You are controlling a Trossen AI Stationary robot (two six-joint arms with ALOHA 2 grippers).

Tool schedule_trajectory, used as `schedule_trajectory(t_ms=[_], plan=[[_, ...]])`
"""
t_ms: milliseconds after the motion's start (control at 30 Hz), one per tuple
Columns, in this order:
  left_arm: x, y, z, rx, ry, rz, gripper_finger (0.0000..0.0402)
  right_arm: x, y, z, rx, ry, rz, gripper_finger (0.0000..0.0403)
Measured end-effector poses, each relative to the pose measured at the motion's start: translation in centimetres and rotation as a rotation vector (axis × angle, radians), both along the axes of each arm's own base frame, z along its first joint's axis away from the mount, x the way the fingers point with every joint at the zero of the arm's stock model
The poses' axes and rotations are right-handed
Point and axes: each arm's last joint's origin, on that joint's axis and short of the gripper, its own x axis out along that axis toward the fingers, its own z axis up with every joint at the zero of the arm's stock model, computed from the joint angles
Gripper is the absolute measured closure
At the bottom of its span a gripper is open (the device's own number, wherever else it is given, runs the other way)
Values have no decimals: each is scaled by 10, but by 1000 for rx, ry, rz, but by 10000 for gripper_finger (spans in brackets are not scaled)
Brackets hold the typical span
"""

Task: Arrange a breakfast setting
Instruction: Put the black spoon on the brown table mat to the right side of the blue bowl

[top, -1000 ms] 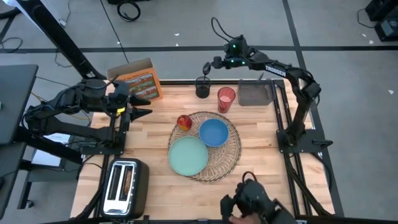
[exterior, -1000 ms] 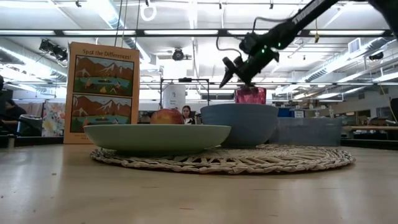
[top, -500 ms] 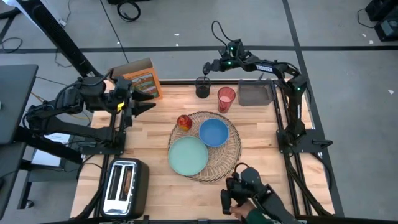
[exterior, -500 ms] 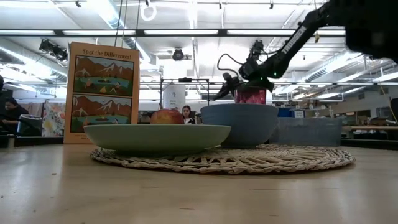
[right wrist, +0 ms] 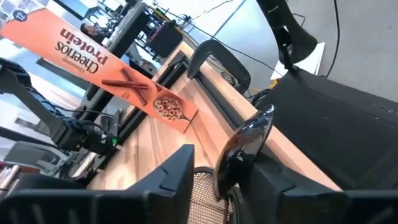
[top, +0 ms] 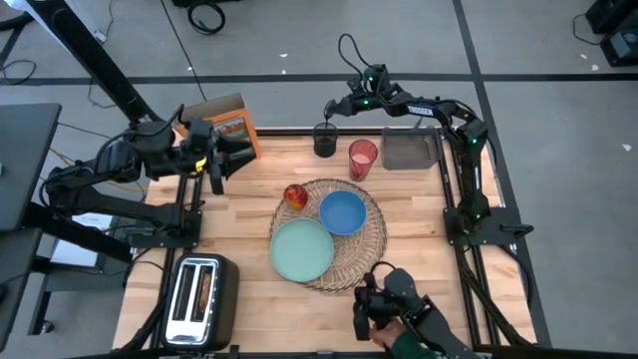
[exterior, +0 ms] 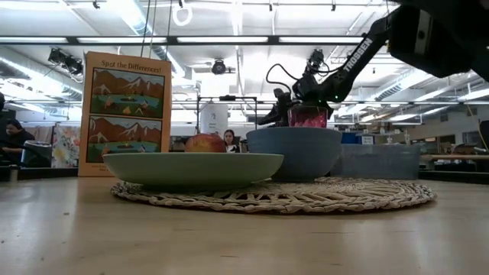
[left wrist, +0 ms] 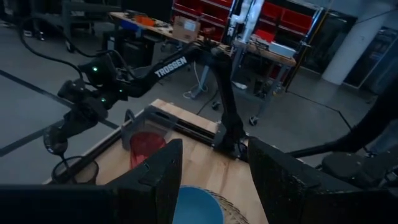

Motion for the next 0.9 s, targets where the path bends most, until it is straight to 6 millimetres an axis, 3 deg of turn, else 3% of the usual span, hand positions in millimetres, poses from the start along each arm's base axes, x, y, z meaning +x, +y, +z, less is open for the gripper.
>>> schedule_trajectory(t_ms=[433,900], plan=[[-1,1,0,3,-1,25,214,3,3,4,-57,-16,32,385],[-1,1,0,6,1,30,214,4,1,14,-119,-87,44,392]])
